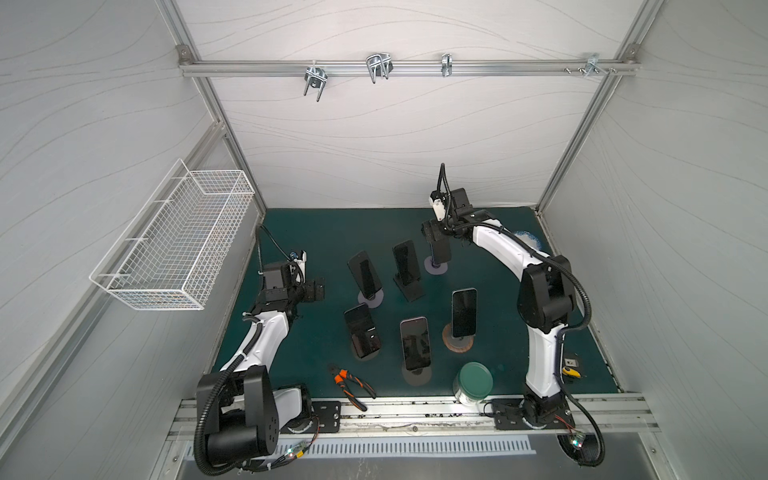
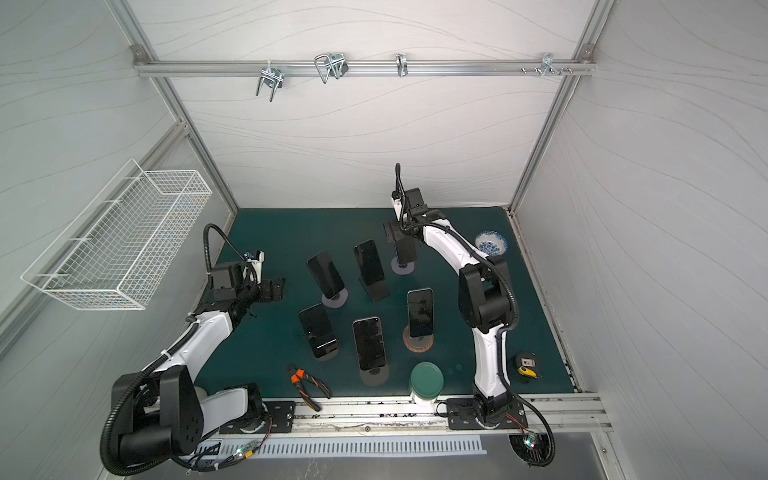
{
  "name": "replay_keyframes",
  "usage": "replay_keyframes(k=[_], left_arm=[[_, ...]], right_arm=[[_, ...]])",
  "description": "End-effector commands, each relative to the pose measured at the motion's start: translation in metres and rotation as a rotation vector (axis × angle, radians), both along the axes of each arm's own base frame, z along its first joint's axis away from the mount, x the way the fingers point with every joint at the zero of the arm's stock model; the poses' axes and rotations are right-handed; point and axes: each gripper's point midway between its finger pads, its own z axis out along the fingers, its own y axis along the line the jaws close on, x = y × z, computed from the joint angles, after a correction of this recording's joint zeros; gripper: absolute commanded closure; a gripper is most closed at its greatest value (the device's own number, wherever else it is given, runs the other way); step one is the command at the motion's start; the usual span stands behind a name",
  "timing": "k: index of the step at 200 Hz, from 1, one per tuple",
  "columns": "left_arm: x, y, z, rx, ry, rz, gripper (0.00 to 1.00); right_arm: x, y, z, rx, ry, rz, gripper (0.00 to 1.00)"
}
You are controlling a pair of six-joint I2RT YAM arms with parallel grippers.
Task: Remove the phone from the phone stand
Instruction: 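Close the right gripper on the phone's top edge and lift it off the stand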
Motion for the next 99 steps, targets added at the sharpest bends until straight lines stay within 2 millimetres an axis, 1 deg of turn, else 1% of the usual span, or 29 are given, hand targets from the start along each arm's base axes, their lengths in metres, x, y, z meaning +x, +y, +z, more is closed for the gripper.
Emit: replay_keyframes(k=[1, 34, 80, 99], left_arm=[[0.006, -0.001, 0.012, 0.009, -0.043, -0.02, 0.0], [0.006, -0.001, 0.012, 0.008, -0.041, -0.022, 0.0], [0.006, -0.002, 0.012, 0.007, -0.04, -0.031, 0.0], [0.006, -0.002, 0.011, 0.008, -0.04, -0.027, 0.0]], right_arm=[[0.002, 0.0, 0.002, 0.009, 0.003, 0.005, 0.13], [0.002, -0.001, 0.001, 0.008, 0.016, -0.008, 0.2], [0.0, -0.007, 0.01, 0.001, 0.013, -0.048, 0.27], [-0.001, -0.007, 0.013, 0.01, 0.017, -0.057, 0.29]])
